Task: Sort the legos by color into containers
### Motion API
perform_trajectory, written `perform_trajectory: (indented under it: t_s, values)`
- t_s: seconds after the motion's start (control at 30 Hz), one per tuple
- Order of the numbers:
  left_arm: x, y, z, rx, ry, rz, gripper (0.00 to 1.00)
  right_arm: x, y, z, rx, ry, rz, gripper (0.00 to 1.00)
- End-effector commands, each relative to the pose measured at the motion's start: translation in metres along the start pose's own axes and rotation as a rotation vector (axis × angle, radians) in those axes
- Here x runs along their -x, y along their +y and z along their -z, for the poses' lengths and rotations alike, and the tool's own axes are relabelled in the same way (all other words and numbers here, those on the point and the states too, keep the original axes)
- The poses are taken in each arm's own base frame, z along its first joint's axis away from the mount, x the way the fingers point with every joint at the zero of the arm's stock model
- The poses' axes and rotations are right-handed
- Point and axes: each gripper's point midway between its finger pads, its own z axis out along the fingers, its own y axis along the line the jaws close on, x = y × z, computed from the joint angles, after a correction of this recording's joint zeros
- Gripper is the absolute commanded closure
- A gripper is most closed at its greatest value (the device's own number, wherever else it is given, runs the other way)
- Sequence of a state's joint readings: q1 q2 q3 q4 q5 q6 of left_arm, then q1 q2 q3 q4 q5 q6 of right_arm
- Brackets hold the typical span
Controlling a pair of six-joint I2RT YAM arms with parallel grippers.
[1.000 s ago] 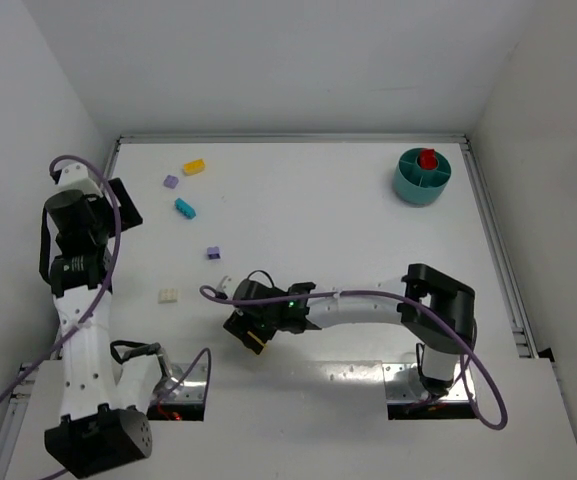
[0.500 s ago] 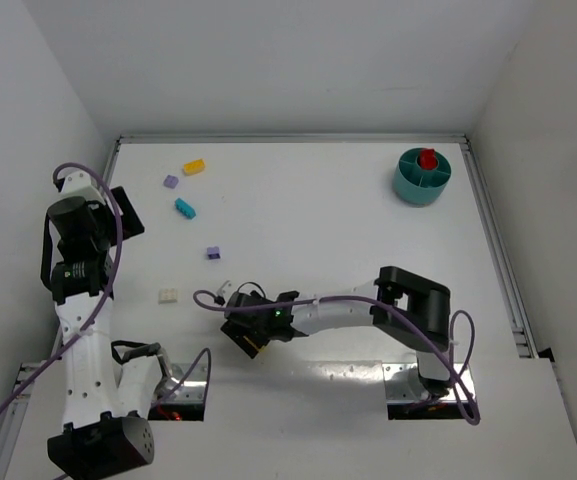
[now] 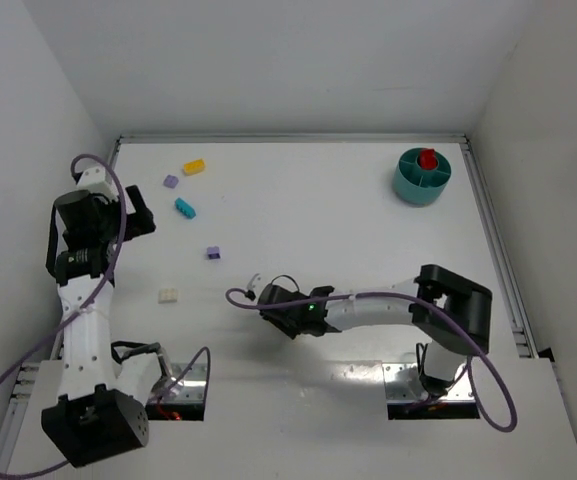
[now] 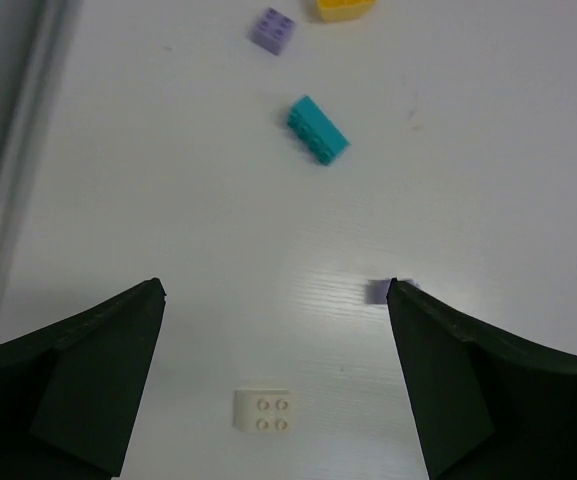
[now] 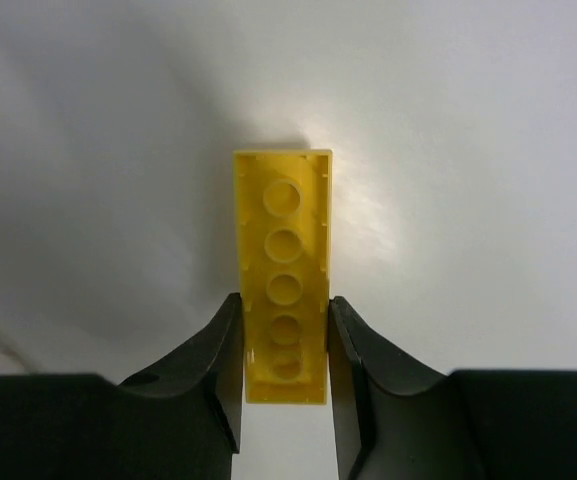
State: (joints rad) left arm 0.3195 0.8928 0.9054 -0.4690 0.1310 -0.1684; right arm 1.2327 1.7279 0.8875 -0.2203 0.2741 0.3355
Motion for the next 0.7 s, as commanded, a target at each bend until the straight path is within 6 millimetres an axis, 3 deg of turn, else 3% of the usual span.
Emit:
perform_trajectory:
  t_s: [0.0, 0.07, 0.1, 0.17, 0.2, 0.33, 0.5, 0.57, 0.63, 0.67]
  values:
    - [0.008, -0.062, -0.007, -0.352, 0.006, -0.086, 0.0, 0.028, -0.061, 0.031, -0.181, -0.119, 0.109, 1.0]
    - [-0.005, -0.094, -0.011, -0.522, 0.082, -0.1, 0.0, 0.051, -0.079, 0.043, -0.229, -0.232, 0.126, 1.0]
    - [-0.003, -0.119, -0.002, -0.666, 0.099, -0.095, 0.0, 0.063, -0.093, 0.052, -0.258, -0.282, 0.168, 1.0]
    - [-0.015, -0.159, 0.001, -0.816, 0.185, -0.088, 0.1, 0.104, -0.109, 0.082, -0.281, -0.461, 0.149, 1.0]
    - [-0.003, -0.173, 0.002, -0.843, 0.168, -0.104, 0.13, 0.113, -0.114, 0.089, -0.288, -0.498, 0.17, 1.0]
    - [-0.001, -0.239, 0.01, -0.984, 0.214, -0.15, 0.28, 0.157, -0.131, 0.105, -0.272, -0.618, 0.14, 1.0]
    - [0.021, -0.272, 0.003, -1.051, 0.196, -0.121, 0.32, 0.192, -0.164, 0.109, -0.265, -0.68, 0.04, 1.0]
    - [0.017, -0.277, -0.013, -1.051, 0.238, -0.111, 0.32, 0.194, -0.176, 0.105, -0.27, -0.66, 0.011, 1.0]
    - [0.031, -0.284, -0.019, -1.066, 0.219, -0.117, 0.33, 0.195, -0.201, 0.102, -0.303, -0.64, -0.044, 1.0]
    - [0.025, -0.29, -0.03, -1.068, 0.245, -0.115, 0.33, 0.195, -0.212, 0.104, -0.321, -0.624, -0.068, 1.0]
